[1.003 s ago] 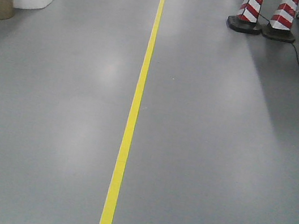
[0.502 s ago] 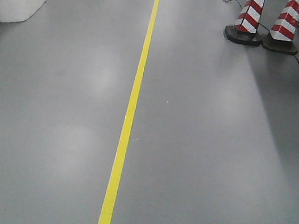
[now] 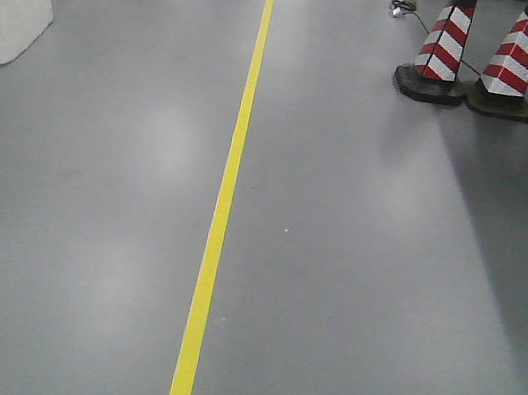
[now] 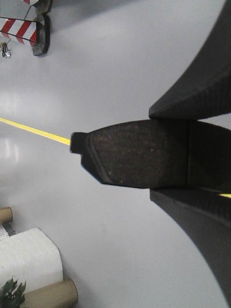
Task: Move and align brake pads A on conveyor
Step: 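Drive forward along the yellow floor line holding both pads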
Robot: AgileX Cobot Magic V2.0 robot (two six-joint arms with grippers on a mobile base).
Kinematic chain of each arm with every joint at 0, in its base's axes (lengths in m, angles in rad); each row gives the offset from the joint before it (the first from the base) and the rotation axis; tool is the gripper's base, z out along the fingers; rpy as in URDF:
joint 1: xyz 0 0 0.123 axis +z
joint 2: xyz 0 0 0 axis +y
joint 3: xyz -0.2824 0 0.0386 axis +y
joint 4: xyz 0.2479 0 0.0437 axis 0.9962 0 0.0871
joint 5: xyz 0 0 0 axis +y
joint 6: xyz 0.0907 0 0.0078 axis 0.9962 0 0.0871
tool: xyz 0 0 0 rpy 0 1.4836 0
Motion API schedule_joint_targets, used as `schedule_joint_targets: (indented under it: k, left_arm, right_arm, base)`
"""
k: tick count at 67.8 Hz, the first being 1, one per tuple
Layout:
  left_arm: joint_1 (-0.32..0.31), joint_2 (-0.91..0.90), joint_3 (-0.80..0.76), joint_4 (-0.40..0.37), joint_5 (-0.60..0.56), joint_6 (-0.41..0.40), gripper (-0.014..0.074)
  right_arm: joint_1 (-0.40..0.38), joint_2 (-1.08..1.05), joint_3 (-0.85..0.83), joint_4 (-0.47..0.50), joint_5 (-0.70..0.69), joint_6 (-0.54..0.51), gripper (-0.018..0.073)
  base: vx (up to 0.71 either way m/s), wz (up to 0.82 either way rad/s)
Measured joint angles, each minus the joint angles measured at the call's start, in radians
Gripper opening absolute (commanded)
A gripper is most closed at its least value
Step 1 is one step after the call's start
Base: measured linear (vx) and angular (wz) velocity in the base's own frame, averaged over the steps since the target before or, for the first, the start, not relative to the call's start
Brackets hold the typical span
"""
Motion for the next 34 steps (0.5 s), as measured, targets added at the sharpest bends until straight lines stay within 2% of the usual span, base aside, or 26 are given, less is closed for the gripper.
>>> schedule_joint_targets:
  k: [34]
  left_arm:
    - [0.000, 0.000, 0.000, 0.000, 0.000, 0.000, -0.0006]
  right_arm:
    - [0.000, 0.000, 0.000, 0.000, 0.000, 0.000, -0.0004]
  base:
    - [0.69, -0.03]
